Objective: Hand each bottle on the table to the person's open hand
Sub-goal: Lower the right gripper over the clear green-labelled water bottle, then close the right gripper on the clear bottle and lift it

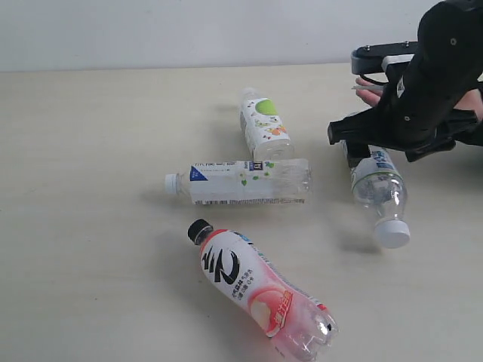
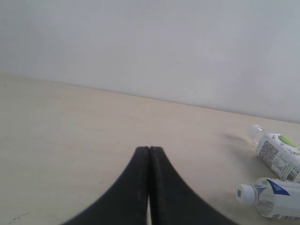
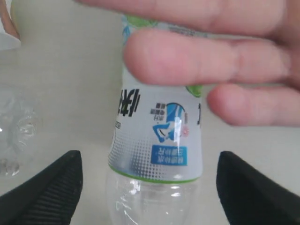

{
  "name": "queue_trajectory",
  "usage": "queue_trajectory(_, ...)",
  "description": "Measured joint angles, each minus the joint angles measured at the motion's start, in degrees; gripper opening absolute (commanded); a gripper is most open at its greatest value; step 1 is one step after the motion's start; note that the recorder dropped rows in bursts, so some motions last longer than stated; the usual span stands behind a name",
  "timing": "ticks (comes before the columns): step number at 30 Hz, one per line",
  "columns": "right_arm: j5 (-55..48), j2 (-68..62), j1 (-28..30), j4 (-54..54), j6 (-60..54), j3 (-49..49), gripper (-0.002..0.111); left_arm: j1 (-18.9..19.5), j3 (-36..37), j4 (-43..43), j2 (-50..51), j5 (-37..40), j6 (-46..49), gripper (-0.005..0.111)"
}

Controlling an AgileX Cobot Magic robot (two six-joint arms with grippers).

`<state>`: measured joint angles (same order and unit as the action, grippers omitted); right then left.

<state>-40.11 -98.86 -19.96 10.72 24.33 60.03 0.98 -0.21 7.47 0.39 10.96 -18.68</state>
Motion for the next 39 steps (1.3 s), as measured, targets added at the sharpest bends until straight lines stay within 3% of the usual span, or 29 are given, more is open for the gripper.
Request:
queue_trajectory(35, 6.3, -8.6, 0.0, 7.4, 9.1, 0.0, 0.075, 0.0, 0.0, 0.0, 0.0, 0.0, 0.0, 0.0)
queue_trajectory(39, 6.4, -10.8, 0.0, 7.4, 9.2, 0.0, 0.068, 0.0, 0.0, 0.0, 0.0, 0.0, 0.0, 0.0)
